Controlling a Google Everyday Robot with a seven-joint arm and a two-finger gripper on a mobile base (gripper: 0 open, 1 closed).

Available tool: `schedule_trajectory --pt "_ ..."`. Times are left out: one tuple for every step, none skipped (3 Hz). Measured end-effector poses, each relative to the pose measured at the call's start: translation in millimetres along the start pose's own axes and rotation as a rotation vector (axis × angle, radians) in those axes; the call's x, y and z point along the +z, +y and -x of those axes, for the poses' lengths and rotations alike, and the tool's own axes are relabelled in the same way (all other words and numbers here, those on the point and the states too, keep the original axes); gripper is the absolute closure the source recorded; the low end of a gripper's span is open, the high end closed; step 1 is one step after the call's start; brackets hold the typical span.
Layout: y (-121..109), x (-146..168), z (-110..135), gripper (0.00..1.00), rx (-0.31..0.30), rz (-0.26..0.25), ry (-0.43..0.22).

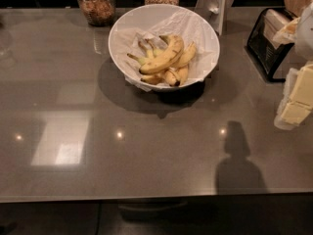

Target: Pick banana from white bowl

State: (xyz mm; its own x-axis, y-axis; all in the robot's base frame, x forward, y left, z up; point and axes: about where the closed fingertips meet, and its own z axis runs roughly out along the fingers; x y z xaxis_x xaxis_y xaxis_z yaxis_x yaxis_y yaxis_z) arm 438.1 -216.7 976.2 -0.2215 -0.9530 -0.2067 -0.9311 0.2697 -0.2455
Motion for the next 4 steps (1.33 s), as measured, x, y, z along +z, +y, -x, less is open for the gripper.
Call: schedule_trajectory --pt "0 0 0 0.00 0.000 0.000 0.000" --pt "-10 2 12 0.00 -0.079 -0.049 -0.037" --pt "-35 1 42 0.00 -0.275 -0.152 -0.108" --pt "-53 -1 78 0.00 -0.473 -0.232 -0.130"
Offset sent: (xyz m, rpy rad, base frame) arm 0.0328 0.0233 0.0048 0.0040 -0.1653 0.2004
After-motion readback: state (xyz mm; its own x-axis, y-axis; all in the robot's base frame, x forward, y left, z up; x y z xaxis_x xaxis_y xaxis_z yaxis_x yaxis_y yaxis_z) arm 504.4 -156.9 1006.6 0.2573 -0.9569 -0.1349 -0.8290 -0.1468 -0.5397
